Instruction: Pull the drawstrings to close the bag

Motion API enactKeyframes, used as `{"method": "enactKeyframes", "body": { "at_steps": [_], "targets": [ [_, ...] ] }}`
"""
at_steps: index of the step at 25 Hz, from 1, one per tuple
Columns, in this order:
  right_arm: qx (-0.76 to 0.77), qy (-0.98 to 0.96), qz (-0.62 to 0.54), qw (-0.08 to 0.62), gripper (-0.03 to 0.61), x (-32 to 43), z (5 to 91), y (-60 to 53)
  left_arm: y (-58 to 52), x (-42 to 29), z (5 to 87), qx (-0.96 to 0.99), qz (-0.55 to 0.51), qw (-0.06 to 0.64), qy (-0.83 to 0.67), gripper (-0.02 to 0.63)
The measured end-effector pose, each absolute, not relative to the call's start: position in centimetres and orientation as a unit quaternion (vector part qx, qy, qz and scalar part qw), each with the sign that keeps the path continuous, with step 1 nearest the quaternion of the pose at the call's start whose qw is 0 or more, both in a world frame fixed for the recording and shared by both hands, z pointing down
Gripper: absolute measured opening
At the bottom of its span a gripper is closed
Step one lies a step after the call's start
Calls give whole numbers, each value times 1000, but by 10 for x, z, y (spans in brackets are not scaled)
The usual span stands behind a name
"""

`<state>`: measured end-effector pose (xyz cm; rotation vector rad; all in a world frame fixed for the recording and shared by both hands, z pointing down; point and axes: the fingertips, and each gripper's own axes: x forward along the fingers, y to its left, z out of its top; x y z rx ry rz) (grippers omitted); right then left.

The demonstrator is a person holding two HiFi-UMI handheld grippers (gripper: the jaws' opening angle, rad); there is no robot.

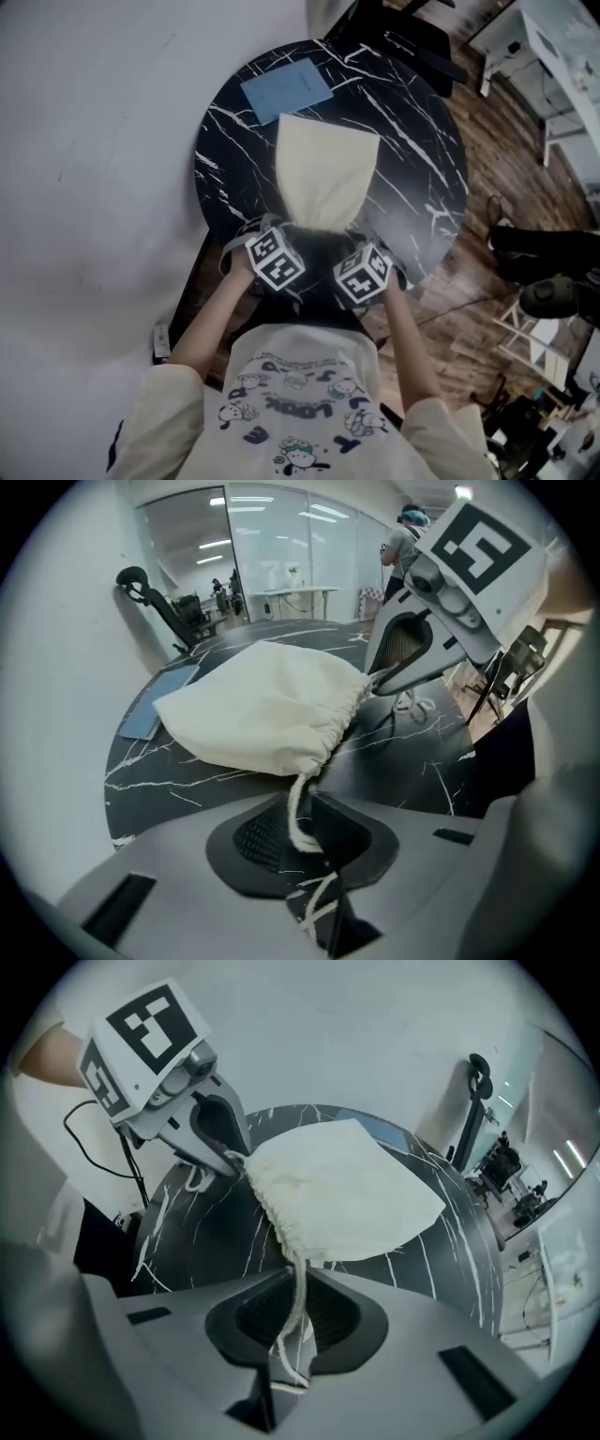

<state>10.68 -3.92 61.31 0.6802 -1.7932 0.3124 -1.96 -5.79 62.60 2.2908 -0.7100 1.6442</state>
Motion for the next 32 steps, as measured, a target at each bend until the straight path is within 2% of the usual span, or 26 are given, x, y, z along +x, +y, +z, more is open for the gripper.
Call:
{"method": "enactKeyframes", "body": {
  "at_steps": [1, 3, 18, 32],
  "targets": [
    [282, -759, 128, 572, 44, 107, 614, -40, -59, -21, 627, 779, 566, 111, -243, 77],
    [271, -758, 126, 580, 26, 109, 615, -40, -59, -22, 628, 777, 572, 109, -240, 52],
    [298, -788, 118, 525, 15, 121, 590, -44, -57, -28, 608, 795, 549, 105, -237, 46],
    [328, -782, 152, 508, 15, 142, 584, -42, -60, -54, 606, 788, 540, 141, -262, 45]
  ]
}}
